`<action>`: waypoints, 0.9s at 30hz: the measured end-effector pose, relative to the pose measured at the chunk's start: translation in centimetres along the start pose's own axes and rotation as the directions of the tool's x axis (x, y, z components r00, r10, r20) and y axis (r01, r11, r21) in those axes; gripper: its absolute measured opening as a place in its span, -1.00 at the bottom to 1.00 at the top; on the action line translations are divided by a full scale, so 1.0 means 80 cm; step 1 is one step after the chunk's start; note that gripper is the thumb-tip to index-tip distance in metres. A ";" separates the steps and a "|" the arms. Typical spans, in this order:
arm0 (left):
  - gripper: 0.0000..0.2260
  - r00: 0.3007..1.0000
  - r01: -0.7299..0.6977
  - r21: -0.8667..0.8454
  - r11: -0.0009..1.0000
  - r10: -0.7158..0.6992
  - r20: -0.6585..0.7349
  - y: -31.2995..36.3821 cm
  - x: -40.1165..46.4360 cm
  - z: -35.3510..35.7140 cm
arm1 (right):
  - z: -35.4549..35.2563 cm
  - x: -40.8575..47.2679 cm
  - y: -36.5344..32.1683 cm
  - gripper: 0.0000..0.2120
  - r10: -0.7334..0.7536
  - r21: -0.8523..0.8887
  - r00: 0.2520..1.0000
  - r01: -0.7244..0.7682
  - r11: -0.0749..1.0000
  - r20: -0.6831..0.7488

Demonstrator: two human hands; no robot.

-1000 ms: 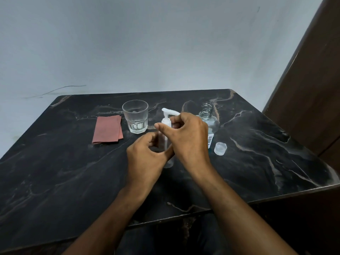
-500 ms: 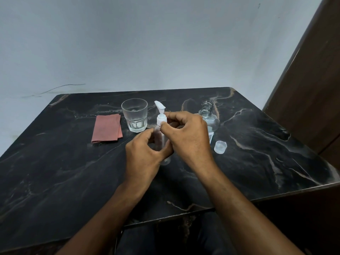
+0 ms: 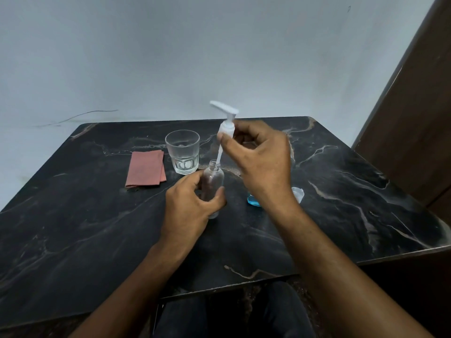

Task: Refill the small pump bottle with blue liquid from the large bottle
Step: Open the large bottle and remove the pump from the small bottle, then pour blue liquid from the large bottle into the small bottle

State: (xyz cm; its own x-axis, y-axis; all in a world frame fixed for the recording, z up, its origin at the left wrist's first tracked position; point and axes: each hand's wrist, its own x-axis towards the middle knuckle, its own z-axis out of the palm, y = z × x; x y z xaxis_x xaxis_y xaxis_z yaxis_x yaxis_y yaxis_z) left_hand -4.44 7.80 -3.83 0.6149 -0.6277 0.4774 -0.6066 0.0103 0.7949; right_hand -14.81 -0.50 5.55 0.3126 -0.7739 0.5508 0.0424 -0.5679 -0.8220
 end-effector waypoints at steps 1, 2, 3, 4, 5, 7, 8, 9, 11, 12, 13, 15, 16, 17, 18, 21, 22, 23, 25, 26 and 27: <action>-0.81 1.000 0.010 -0.011 1.000 -0.010 -0.001 -0.002 -0.001 -0.002 | -0.002 0.005 -0.007 -0.81 -0.020 0.041 1.000 0.021 0.999 -0.016; -0.81 1.000 0.018 -0.022 1.000 -0.018 -0.007 -0.004 -0.001 -0.004 | -0.004 0.011 -0.013 -0.81 -0.050 0.070 0.998 0.052 0.996 -0.033; -0.83 1.000 0.019 -0.030 0.999 -0.019 -0.020 -0.005 -0.001 -0.006 | -0.006 0.016 -0.020 -0.80 -0.092 0.085 0.994 0.096 0.992 -0.053; -0.84 0.999 0.017 -0.033 0.999 -0.018 -0.035 -0.006 -0.001 -0.009 | -0.008 0.022 -0.025 -0.79 -0.136 0.095 0.988 0.142 0.985 -0.070; -0.85 0.999 0.018 -0.035 0.999 -0.019 -0.048 -0.007 -0.001 -0.011 | -0.009 0.027 -0.029 -0.78 -0.175 0.106 0.981 0.183 0.977 -0.079; -0.85 0.996 0.022 -0.040 0.999 -0.025 -0.081 -0.009 -0.001 -0.018 | -0.010 0.032 -0.031 -0.79 -0.240 0.095 0.968 0.246 0.964 -0.073; -0.86 0.995 0.022 -0.044 0.999 -0.027 -0.101 -0.010 0.000 -0.022 | -0.009 0.033 -0.028 -0.79 -0.273 0.058 0.960 0.276 0.959 -0.053; -0.87 0.992 0.021 -0.050 0.999 -0.027 -0.121 -0.010 0.001 -0.026 | -0.007 0.032 -0.022 -0.78 -0.305 0.004 0.952 0.305 0.952 -0.018; -0.85 0.986 0.003 -0.070 0.998 -0.015 -0.168 -0.008 0.003 -0.035 | 0.002 0.026 -0.004 -0.74 -0.346 -0.108 0.934 0.354 0.929 0.086; -0.81 0.981 -0.006 -0.078 0.997 -0.009 -0.195 -0.008 0.004 -0.040 | 0.007 0.021 0.008 -0.72 -0.365 -0.167 0.919 0.387 0.907 0.148; -0.80 0.976 -0.010 -0.091 0.996 -0.010 -0.218 -0.007 0.005 -0.045 | 0.012 0.015 0.019 -0.72 -0.392 -0.237 0.895 0.436 0.868 0.212; -0.88 0.967 -0.009 -0.141 0.990 -0.028 -0.254 -0.010 0.008 -0.055 | 0.021 0.004 0.045 -0.74 -0.412 -0.375 0.839 0.532 0.759 0.355; -0.91 0.962 -0.009 -0.159 0.987 -0.035 -0.271 -0.011 0.009 -0.060 | 0.026 -0.003 0.056 -0.76 -0.376 -0.438 0.822 0.552 0.709 0.428; -0.91 0.957 -0.017 -0.162 0.987 -0.031 -0.288 -0.012 0.010 -0.065 | 0.029 -0.010 0.066 -0.77 -0.326 -0.500 0.810 0.565 0.657 0.487; -0.89 0.954 -0.029 -0.156 0.987 -0.019 -0.299 -0.011 0.010 -0.067 | 0.032 -0.018 0.075 -0.79 -0.284 -0.548 0.799 0.578 0.605 0.530; -0.86 0.963 -0.044 -0.140 0.989 0.005 -0.268 -0.007 0.011 -0.065 | 0.041 -0.038 0.094 -0.76 -0.188 -0.588 0.755 0.619 0.520 0.628; -0.88 0.970 -0.042 -0.123 0.992 0.011 -0.245 -0.007 0.011 -0.062 | 0.043 -0.043 0.097 -0.75 -0.155 -0.588 0.736 0.633 0.503 0.659; -0.87 0.975 -0.036 -0.105 0.994 0.012 -0.220 -0.006 0.011 -0.058 | 0.045 -0.046 0.098 -0.75 -0.122 -0.589 0.721 0.641 0.492 0.682; -0.80 0.984 -0.030 -0.110 0.993 0.010 -0.179 -0.007 0.011 -0.051 | 0.047 -0.049 0.098 -0.77 -0.086 -0.595 0.711 0.642 0.485 0.698; -0.78 0.986 -0.032 -0.121 0.992 0.011 -0.164 -0.007 0.012 -0.048 | 0.047 -0.049 0.099 -0.77 -0.083 -0.597 0.714 0.638 0.486 0.696; -0.77 0.988 -0.034 -0.128 0.991 0.014 -0.154 -0.007 0.012 -0.045 | 0.048 -0.048 0.099 -0.76 -0.081 -0.599 0.718 0.632 0.493 0.691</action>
State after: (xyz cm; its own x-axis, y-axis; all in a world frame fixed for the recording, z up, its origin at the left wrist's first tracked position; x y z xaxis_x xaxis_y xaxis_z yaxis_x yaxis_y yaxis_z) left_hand -1.68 9.97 -2.47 0.6765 -0.5004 0.5403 -0.5576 0.1312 0.8197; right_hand -12.07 -0.97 -3.64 0.8769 -0.3161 0.3622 -0.3497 -0.9364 0.0293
